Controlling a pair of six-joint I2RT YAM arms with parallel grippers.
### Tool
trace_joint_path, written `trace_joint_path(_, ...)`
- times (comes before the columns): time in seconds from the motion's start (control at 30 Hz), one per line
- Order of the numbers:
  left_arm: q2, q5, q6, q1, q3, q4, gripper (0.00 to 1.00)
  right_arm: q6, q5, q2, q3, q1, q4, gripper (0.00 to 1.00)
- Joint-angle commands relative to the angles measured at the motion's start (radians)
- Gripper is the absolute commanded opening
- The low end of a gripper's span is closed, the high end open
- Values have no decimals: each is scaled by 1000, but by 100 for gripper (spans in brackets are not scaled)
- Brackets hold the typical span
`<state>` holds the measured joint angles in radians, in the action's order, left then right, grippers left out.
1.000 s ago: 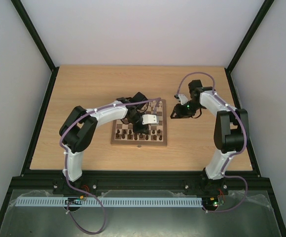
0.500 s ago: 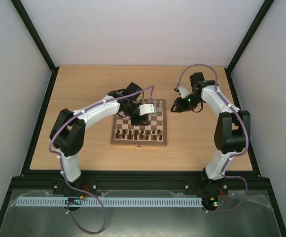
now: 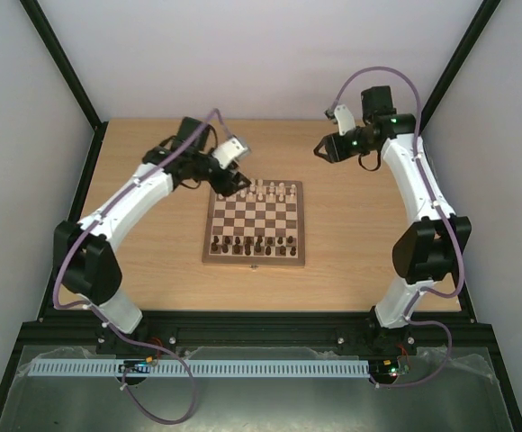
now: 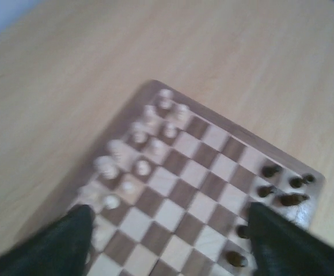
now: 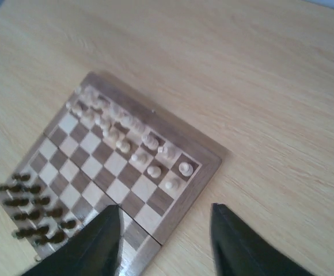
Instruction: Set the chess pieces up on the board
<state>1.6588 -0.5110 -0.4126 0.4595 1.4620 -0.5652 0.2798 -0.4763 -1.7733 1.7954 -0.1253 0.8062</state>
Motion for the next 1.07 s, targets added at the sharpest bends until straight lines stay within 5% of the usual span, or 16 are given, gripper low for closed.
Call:
trace_joint_path(0.0,-76,68,258,-107,3,76,97,-32,42,51,60,-2,0,52)
trace_joint_path(0.03,-95,80,289,-122,-10,86,99,-43,62,57,58,-1,-14,83)
trace_joint_path(0.07,-113,107,313,-132,-24,99,99,-66,98,66,51,-2,-31,99)
trace_joint_path(0.37,-282,395,515,-260,-255,346,99,-383,532,111,-84,-2,-232,99)
trace_joint_path(0.67,-334,397,437,-282,-359,386,99,-378,536,207,-113,-3,-258,99)
trace_joint_path(0.87,-362,501,396,-292,-360,405,99,-370,453,404,-437,-3,-571,99)
trace_joint_path(1.03,-372,513,392,-303,-372,401,99,-441,477,391,-511,-2,-569,99)
